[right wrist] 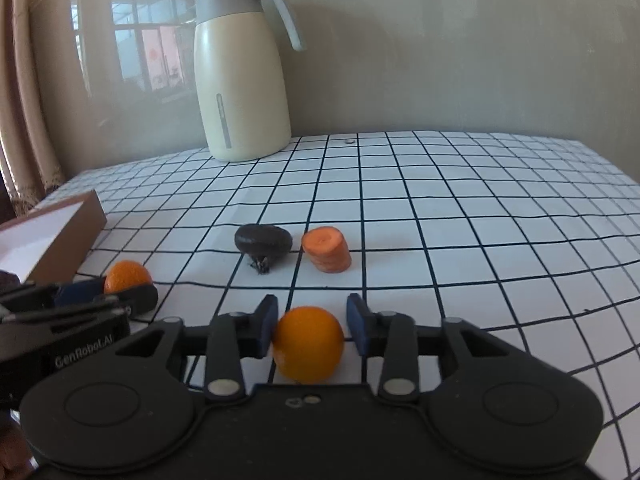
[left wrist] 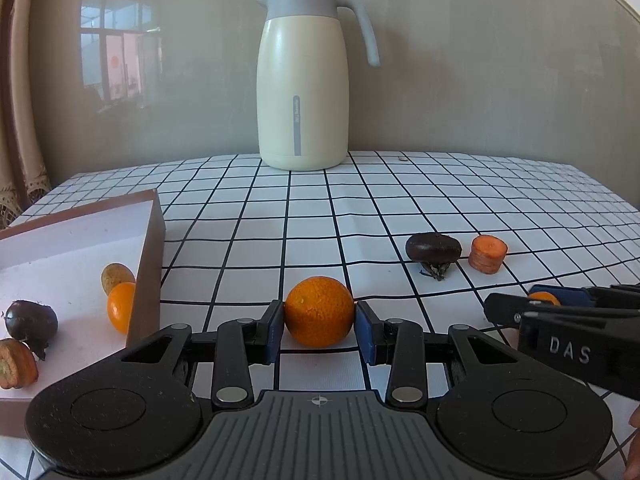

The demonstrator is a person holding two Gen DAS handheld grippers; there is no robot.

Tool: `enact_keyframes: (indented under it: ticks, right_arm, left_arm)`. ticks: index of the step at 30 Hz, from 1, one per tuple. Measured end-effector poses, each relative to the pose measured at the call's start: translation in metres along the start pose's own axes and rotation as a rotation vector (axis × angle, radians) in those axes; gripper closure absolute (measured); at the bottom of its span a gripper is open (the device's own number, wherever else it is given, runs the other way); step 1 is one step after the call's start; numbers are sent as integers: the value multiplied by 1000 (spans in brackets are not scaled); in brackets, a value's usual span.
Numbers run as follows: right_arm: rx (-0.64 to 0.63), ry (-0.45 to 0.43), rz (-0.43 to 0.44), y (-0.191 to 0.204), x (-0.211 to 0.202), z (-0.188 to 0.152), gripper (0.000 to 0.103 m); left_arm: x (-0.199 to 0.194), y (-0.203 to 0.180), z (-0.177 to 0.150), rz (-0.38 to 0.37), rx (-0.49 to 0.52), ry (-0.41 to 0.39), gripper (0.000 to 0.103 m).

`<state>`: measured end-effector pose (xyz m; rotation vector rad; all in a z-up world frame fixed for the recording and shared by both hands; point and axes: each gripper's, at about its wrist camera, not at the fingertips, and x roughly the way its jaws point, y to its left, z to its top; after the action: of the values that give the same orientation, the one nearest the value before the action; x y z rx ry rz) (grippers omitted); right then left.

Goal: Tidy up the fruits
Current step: 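Close the left gripper on the mandarin while the right closes on the small orange, then carry the mandarin and small orange over the white box with both grippers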

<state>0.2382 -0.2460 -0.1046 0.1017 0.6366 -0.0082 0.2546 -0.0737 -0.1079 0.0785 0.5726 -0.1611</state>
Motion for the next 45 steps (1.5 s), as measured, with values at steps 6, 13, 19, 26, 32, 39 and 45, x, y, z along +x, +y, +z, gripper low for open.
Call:
enact_keyframes:
  ticks: [6, 13, 19, 26, 32, 39, 45]
  right_arm:
    - [12, -2, 14, -4, -10, -4, 76]
    - [19, 6, 17, -4, -4, 0, 75]
    - [41, -6, 30, -6, -7, -2, 76]
    - [50, -25, 47, -3, -22, -2, 76]
    - [60, -35, 93, 6, -46, -6, 76]
    - [11, -67, 170, 39, -82, -7, 76]
    - [-56, -96, 273, 86, -108, -5, 76]
  left_arm:
    - [0, 0, 0, 1, 1, 0, 65]
    - [0, -1, 0, 2, 10, 0, 65]
    - [-2, 0, -2, 3, 2, -5, 65]
    - [-17, 3, -9, -1, -11, -22, 65]
    - [-46, 15, -14, -4, -37, -36, 65]
    - [-98, 42, -22, 21, -68, -60, 65]
    - [-139, 80, -29, 85, -115, -91, 65]
